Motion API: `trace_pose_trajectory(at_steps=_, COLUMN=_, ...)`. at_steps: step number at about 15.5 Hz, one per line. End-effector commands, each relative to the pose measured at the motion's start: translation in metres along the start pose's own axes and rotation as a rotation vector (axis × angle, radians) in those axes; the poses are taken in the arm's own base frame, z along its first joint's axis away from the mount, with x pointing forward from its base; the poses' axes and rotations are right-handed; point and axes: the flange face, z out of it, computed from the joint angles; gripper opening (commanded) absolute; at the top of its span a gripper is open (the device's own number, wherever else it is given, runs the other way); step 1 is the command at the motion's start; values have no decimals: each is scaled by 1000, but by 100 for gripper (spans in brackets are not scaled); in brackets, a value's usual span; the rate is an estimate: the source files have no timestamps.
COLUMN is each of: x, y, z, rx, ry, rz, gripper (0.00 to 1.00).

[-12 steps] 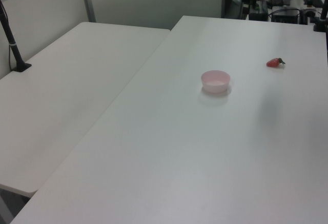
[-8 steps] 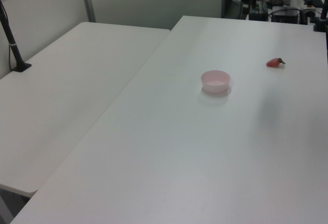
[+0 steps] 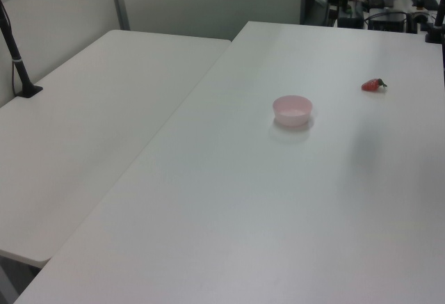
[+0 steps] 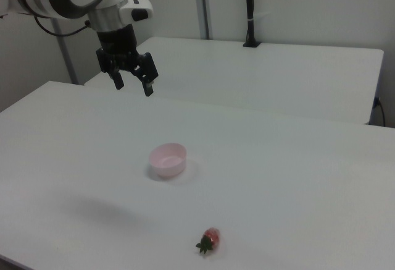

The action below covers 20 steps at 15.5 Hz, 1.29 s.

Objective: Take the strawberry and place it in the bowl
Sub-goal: 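Move the open gripper over the red strawberry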

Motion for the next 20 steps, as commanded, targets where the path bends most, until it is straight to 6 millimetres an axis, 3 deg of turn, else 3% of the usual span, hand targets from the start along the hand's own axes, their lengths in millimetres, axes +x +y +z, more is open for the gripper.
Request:
trace_pose_trajectory(at_steps=1, x=-3, y=4, z=0, rx=6, ry=-21, rz=-38, gripper=100)
trace_pose_trajectory(at_steps=5, x=-23, y=40, z=5, rx=24, ry=-143, rz=-252, gripper=100)
trace_pose_trajectory(at_steps=8, x=-36, y=83, z=12, rx=-38, ry=-215, rz=-215, gripper=100)
trace_pose_trajectory(at_steps=10, x=-45, y=119, z=32, rx=-42, ry=-243, rz=-161, gripper=100)
trace_pose_trajectory(at_steps=13, x=-68, y=182, z=81, rx=-34, ry=-237, rz=-56, gripper=100)
trace_pose_trajectory(at_steps=16, x=-77, y=203, z=145, rx=-51, ry=-185, rz=-35, gripper=100)
trace_pose_trajectory(at_steps=17, x=-81, y=214, z=161, rx=-57, ry=-170, rz=-15, gripper=100)
trace_pose_trajectory(at_steps=20, x=-78, y=222, z=204, rx=-70, ry=-168, rz=-3, gripper=100)
